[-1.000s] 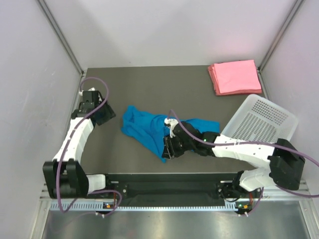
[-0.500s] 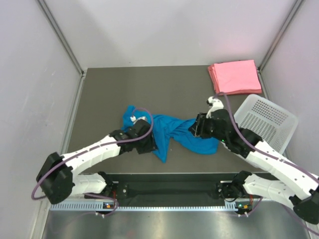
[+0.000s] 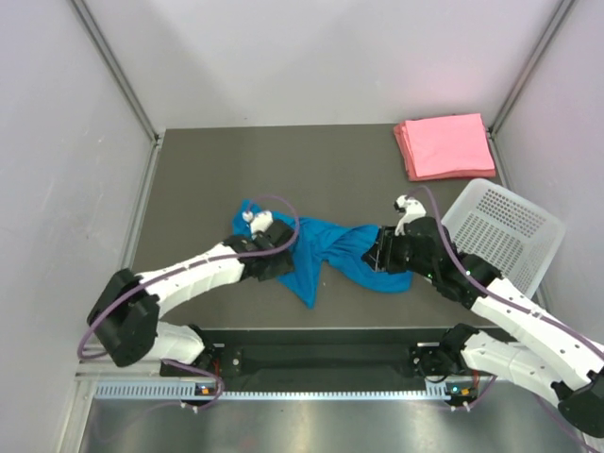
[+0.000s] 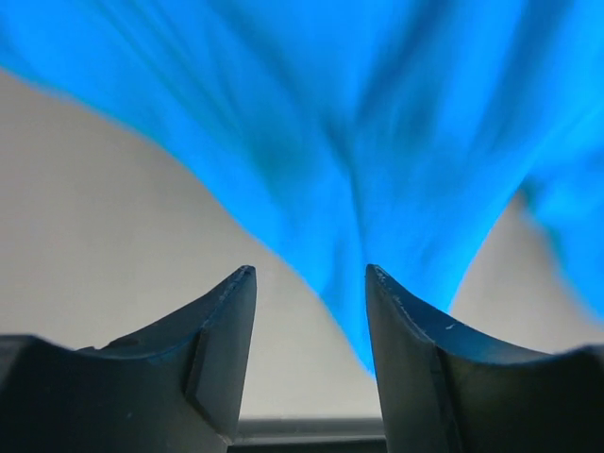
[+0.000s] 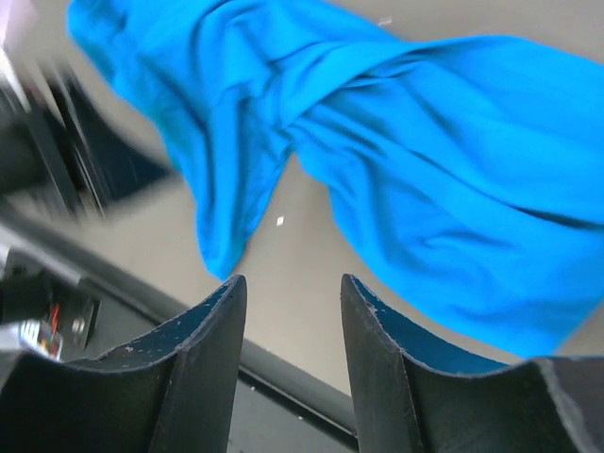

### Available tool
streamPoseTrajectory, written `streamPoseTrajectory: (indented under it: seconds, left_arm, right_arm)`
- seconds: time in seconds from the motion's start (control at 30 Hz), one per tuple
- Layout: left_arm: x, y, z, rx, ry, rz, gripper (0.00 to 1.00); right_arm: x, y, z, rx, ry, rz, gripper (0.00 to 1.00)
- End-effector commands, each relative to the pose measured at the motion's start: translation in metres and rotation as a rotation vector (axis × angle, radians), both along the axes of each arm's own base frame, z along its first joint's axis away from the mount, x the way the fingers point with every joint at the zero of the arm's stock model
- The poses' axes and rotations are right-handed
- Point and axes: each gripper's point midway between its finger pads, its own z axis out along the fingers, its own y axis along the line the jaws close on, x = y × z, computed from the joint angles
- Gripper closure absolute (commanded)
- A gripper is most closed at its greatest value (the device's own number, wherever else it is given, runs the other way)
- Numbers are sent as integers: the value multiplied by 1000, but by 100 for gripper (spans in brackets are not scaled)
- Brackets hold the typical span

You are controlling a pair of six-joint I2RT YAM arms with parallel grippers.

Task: Fold and stack the t-shirts
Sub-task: Flatten the tshirt out

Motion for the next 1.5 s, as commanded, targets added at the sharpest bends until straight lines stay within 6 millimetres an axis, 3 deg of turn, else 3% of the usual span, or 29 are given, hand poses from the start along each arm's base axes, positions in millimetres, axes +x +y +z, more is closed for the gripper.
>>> streamPoseTrajectory:
  seconds: [0.0, 0.03, 0.07, 0.1, 0.2, 0.23, 0.3, 0.47, 0.53, 0.57, 0.63, 0.73, 0.77, 0.83, 0.93, 0.97, 1.07, 1.13, 1.2, 1.23, 1.27, 1.4, 1.47]
  left_arm:
    - [60, 65, 63, 38, -205, 167, 44]
    - [59, 73, 59, -4, -179, 144, 44]
    - [74, 80, 74, -73, -246, 171, 44]
    - [82, 104, 73, -84, -259, 228, 44]
    - [91, 126, 75, -46, -262, 248, 40]
    - [92, 129, 75, -37, -248, 256, 39]
    - [96, 133, 64, -34, -214, 267, 38]
    - [105, 123, 45, -100, -188, 257, 37]
    - [110, 125, 41, -97, -174, 261, 37]
    - [114, 129, 32, -89, -139, 268, 39]
    - [122, 131, 30, -81, -140, 269, 41]
    - [133, 136, 32, -95, -152, 276, 67]
    - [138, 141, 33, -100, -157, 287, 89]
    - [149, 144, 38, -119, -154, 277, 100]
    - [165, 177, 57, -116, -184, 341, 100]
    - [169, 206, 63, -111, -202, 414, 100]
    - [175, 257, 84, -112, -278, 545, 100]
    - [182, 264, 83, -158, -288, 545, 98]
    - [189, 263, 84, -200, -273, 495, 75]
    - [182, 259, 69, -205, -189, 484, 61]
    - [184, 261, 73, -192, -176, 481, 59]
    - [155, 264, 67, -76, -140, 474, 53]
    - [140, 254, 79, -46, -172, 453, 49]
  right_arm:
    - [4, 27, 11, 62, -74, 141, 55]
    - [11, 35, 6, 58, -79, 146, 55]
    - [13, 39, 1, 47, -61, 148, 55]
    - [17, 46, -9, 27, -15, 143, 56]
    - [10, 61, -26, -36, 58, 151, 56]
    - [9, 57, -45, -118, 98, 113, 56]
    - [9, 52, -58, -158, 149, 60, 57]
    - [7, 14, -76, -333, 170, -22, 55]
    - [7, -5, -79, -423, 162, -37, 54]
    - [1, -24, -84, -500, 179, -45, 52]
    - [-1, -36, -88, -534, 199, -57, 52]
    - [-7, -46, -97, -578, 237, -49, 51]
    - [-9, -50, -102, -590, 254, -48, 51]
    - [-11, -52, -110, -603, 290, -45, 50]
    - [-9, -45, -109, -580, 303, -48, 51]
    - [-6, -42, -105, -565, 294, -49, 52]
    - [0, -36, -98, -536, 276, -62, 53]
    - [1, -31, -101, -535, 288, -50, 53]
    - [3, -25, -102, -526, 292, -38, 54]
    - [4, -23, -102, -522, 294, -34, 54]
    - [6, -20, -100, -510, 285, -30, 54]
    - [9, -14, -98, -488, 275, -17, 54]
    - [11, -11, -97, -483, 267, -7, 54]
